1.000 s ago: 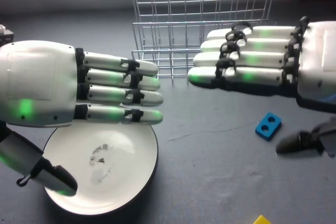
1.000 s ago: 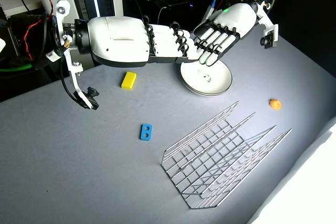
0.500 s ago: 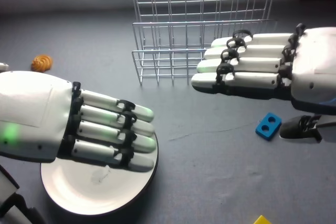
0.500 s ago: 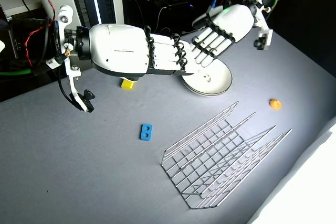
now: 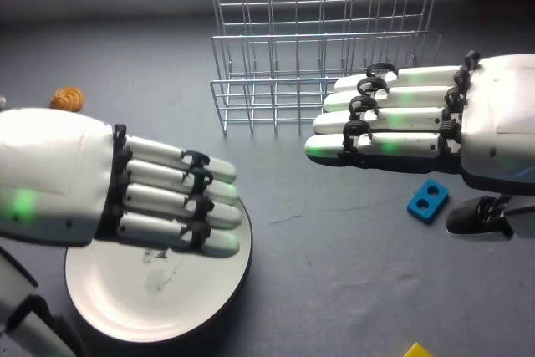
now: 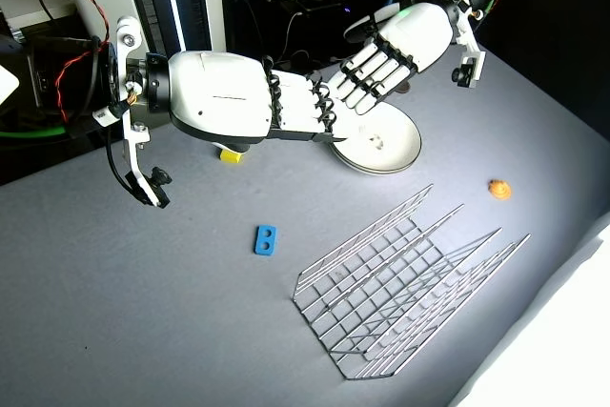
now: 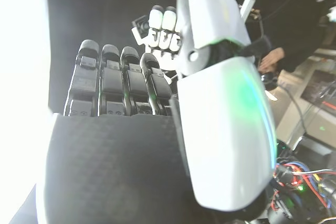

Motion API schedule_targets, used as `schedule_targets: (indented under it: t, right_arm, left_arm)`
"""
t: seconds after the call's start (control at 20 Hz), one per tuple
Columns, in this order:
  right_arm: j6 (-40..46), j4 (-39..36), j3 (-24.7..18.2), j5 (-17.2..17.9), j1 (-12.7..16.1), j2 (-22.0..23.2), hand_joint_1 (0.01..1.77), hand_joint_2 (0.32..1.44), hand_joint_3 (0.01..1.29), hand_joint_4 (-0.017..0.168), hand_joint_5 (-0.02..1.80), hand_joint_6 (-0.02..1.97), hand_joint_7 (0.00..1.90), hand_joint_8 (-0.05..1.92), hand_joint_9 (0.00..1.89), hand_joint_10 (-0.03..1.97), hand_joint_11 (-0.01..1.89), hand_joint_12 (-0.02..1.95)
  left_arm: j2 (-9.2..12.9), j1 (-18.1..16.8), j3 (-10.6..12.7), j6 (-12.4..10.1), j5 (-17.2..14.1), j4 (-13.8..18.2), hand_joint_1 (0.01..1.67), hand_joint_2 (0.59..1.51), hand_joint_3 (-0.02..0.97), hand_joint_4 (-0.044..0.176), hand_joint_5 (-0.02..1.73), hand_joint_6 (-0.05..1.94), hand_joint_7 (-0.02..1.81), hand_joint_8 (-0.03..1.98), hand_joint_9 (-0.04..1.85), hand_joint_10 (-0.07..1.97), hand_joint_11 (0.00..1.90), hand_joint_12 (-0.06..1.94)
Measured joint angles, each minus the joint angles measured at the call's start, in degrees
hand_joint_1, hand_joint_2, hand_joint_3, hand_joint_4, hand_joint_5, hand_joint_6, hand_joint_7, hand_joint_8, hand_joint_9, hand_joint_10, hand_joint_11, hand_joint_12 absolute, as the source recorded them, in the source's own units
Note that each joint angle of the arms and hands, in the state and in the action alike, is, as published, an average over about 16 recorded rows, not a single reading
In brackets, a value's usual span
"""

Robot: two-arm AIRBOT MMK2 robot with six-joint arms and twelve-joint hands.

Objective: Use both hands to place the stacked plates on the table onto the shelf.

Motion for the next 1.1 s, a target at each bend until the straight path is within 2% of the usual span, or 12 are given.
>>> schedule_targets:
  t: [0.25, 0.55, 0.75, 1.1]
  right_arm:
    - [0.0, -1.0, 0.0, -0.1, -0.1, -0.1, 1.36, 1.0, 0.02, -0.002, 0.02, 0.02, 0.02, 0.01, 0.01, 0.0, 0.02, -0.01]
    - [0.0, -1.8, 0.0, 0.0, -0.2, -0.3, 1.36, 0.99, 0.02, -0.003, 0.02, 0.02, 0.02, 0.01, 0.01, 0.01, 0.02, -0.01]
    - [0.0, -2.1, 0.0, 0.0, -0.3, -0.3, 1.37, 0.99, 0.02, -0.003, 0.02, 0.02, 0.02, 0.01, 0.01, 0.01, 0.02, -0.01]
    - [-0.2, -2.6, 0.0, 0.2, -0.4, -0.3, 1.37, 0.99, 0.02, -0.003, 0.02, 0.02, 0.02, 0.01, 0.01, 0.01, 0.02, -0.01]
  left_arm:
    - [0.0, 0.9, 0.2, 0.7, 1.7, -0.9, 0.02, 1.037, 0.016, 0.001, 0.02, -0.01, 0.02, -0.01, 0.02, 0.01, 0.02, -0.01]
    - [0.6, 3.9, 0.6, 2.7, 5.1, -4.2, 0.02, 1.038, 0.013, 0.002, 0.02, -0.01, 0.02, -0.01, 0.02, 0.01, 0.02, -0.01]
    - [0.9, 7.4, 1.7, 5.1, 5.9, -5.7, 0.02, 1.04, 0.013, 0.003, 0.02, -0.01, 0.02, -0.01, 0.02, 0.01, 0.02, -0.01]
    - [1.3, 12.2, 4.9, 9.8, 5.0, -7.4, 0.02, 1.045, 0.013, 0.0, 0.02, -0.01, 0.02, -0.01, 0.02, 0.01, 0.02, -0.01]
